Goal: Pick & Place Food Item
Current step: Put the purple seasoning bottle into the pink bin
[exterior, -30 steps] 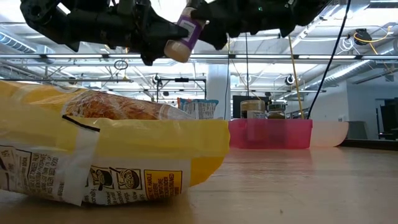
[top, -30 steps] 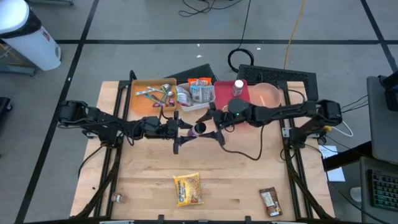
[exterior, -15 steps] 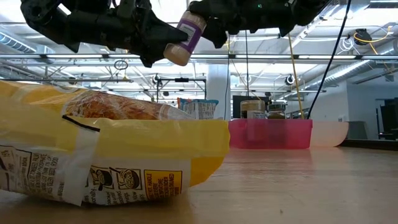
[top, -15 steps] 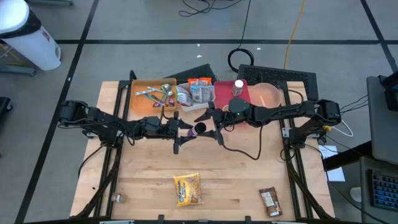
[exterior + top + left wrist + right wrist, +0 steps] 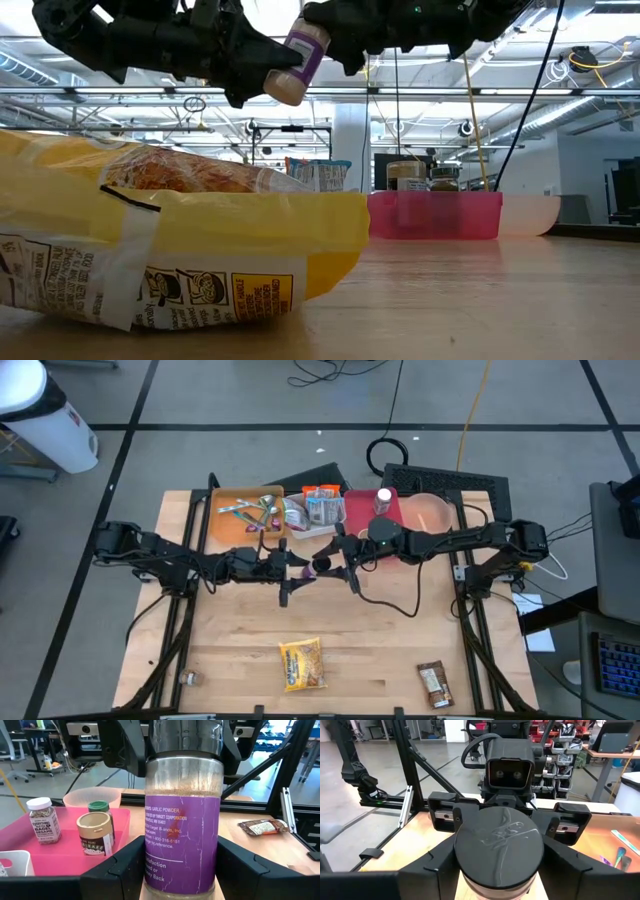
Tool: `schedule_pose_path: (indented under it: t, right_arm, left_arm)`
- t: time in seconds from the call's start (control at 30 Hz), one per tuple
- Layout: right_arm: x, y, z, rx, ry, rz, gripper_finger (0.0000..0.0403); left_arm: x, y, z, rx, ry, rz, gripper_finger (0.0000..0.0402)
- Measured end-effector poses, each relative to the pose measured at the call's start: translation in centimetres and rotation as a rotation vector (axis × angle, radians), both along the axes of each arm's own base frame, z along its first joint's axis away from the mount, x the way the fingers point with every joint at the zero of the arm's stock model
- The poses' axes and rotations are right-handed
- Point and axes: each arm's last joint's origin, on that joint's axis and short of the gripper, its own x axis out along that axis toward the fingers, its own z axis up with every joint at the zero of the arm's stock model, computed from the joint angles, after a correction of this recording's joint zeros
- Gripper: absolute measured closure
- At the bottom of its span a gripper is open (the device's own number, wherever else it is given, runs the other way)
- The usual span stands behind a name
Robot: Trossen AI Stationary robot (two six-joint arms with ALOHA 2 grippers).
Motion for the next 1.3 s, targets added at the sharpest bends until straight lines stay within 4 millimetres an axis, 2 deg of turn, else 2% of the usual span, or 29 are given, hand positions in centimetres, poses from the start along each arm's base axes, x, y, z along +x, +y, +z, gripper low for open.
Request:
schedule_pose_path:
  t: [0.27, 0.5, 0.7, 0.87, 1.07, 1.3]
  right_arm:
    - [-0.1, 0.0, 0.1, -0.002, -0.003, -0.003, 0.0199]
    - [-1.5, 0.0, 1.2, -0.018, 0.045, -0.046, 0.0199]
    - [-2.9, 0.0, 2.5, -0.032, 0.050, -0.071, 0.0199]
    - [-4.2, -0.2, 3.2, -0.123, 0.094, -0.200, 0.0199]
    - [-5.9, -1.9, 3.5, -0.206, 0.180, -0.379, 0.0199]
    - [-7.1, -5.3, 3.3, -0.196, 0.236, -0.509, 0.0199]
  left_arm:
    - [0.0, 0.0, 0.0, 0.012, 0.000, 0.001, 0.0187]
    - [0.0, 0.0, 0.0, 0.034, 0.000, 0.006, 0.0145]
    - [-0.5, 0.1, 1.1, 0.044, -0.041, 0.003, 0.0117]
    - [-1.7, 0.1, 2.8, 0.047, -0.074, 0.001, 0.0113]
    - [-3.8, 0.1, 4.7, 0.046, -0.069, 0.000, 0.0112]
    - [-5.5, -0.1, 5.8, 0.031, -0.055, -0.013, 0.0112]
